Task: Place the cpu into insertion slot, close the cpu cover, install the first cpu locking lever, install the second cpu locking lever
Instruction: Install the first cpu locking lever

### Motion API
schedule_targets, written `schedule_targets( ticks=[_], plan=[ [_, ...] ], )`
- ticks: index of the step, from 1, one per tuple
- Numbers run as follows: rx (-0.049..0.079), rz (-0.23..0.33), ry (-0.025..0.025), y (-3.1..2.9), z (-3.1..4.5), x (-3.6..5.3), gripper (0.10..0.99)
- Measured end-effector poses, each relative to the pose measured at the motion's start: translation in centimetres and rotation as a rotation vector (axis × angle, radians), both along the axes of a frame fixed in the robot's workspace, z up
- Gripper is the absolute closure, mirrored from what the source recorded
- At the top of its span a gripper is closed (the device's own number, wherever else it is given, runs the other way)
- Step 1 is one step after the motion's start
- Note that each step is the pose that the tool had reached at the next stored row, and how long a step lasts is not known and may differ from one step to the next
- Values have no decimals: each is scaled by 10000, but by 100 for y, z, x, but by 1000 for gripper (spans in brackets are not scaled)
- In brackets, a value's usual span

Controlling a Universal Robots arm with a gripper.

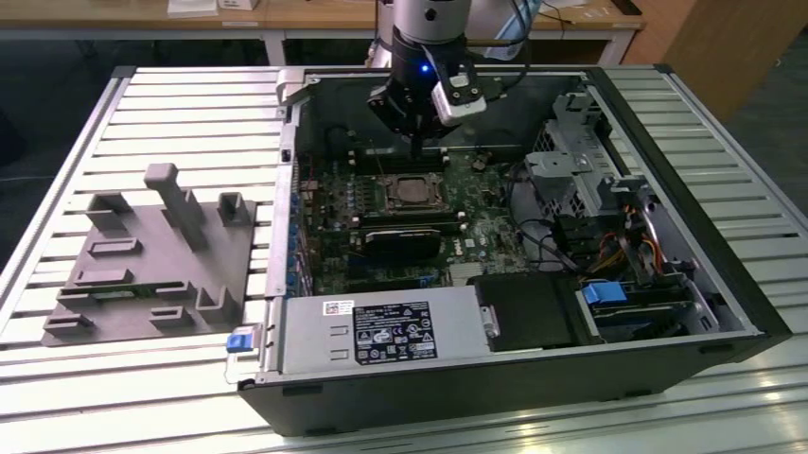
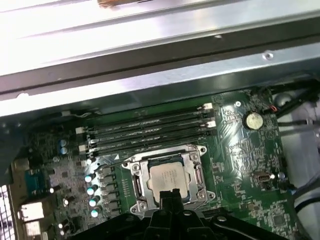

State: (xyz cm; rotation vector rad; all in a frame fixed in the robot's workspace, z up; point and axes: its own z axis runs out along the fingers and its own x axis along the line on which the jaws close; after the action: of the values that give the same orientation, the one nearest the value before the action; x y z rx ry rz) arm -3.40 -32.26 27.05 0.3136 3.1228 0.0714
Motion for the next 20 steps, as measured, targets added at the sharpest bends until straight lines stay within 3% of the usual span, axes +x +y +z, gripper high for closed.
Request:
schedule_targets(
  ticks=[9, 20],
  plan=[
    [0, 1414, 0, 0, -2, 0, 980],
    [4, 2145, -7, 0, -3, -63, 980]
  ],
)
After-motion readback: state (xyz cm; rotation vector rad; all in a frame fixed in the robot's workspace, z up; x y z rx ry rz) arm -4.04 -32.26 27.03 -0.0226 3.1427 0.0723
